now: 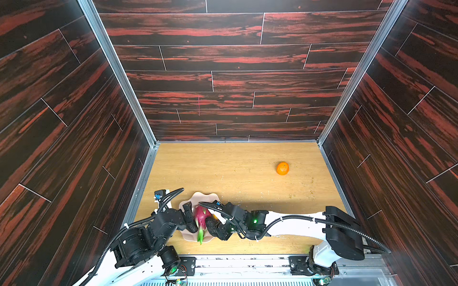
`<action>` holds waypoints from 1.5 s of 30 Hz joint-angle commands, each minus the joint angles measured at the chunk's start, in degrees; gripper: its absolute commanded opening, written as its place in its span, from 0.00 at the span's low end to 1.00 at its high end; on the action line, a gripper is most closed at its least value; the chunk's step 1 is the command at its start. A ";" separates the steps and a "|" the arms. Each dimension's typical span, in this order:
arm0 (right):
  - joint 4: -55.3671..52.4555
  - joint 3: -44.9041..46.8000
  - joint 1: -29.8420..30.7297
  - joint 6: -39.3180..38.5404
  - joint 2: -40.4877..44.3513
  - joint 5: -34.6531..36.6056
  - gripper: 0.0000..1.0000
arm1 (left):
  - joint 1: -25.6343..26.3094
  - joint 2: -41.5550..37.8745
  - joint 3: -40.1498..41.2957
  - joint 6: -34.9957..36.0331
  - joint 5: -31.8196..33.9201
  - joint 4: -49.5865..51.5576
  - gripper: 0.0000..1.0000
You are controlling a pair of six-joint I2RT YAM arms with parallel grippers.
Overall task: Arrange fruit in a fruit bowl
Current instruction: Place the fruit in the fruit bowl, then pick up the fruit from the top-right of the table.
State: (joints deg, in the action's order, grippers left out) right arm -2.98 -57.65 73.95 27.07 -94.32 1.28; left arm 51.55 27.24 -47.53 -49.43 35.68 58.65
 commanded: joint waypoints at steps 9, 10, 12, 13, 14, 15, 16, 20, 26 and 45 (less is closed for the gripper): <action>-0.45 -1.76 0.14 -1.41 -2.17 3.06 0.68 | -0.10 -0.11 1.19 -0.17 -1.23 -0.34 1.00; -0.56 -1.62 0.14 -1.41 -1.96 3.35 0.71 | -0.07 -0.17 1.30 -0.14 -1.31 -0.43 1.00; -0.44 -1.52 0.09 -1.49 -1.69 3.75 0.76 | -0.07 -0.17 1.48 -0.03 -1.48 -0.62 1.00; -0.68 -1.62 0.06 -1.49 -1.51 4.10 0.78 | -0.08 -0.13 1.48 0.03 -1.50 -0.68 0.99; -0.95 -1.74 0.05 -1.65 -1.25 4.45 0.78 | -0.05 -0.08 1.56 0.03 -1.61 -0.80 1.00; -1.26 -1.84 0.05 -1.76 -0.55 4.96 0.79 | -0.12 -0.04 1.56 0.12 -1.80 -1.03 0.99; -1.48 -1.74 0.07 -1.82 0.43 5.71 0.81 | -0.05 -0.09 1.65 0.37 -2.04 -1.55 1.00; -3.94 -1.46 -2.06 -1.77 6.17 7.41 0.85 | -0.05 0.68 1.98 3.57 -3.57 -5.60 1.00; -12.81 2.20 -21.26 3.23 19.99 9.32 0.85 | -0.11 6.88 2.07 14.24 -12.87 -22.07 1.00; -12.67 -13.20 -65.89 -7.83 -4.20 6.19 0.89 | -4.67 48.70 -16.33 27.34 -27.91 -42.64 0.99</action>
State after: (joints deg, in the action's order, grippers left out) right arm -16.23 -67.68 8.80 21.56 -94.41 8.67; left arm 48.25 75.66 -63.51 -22.37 11.84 18.94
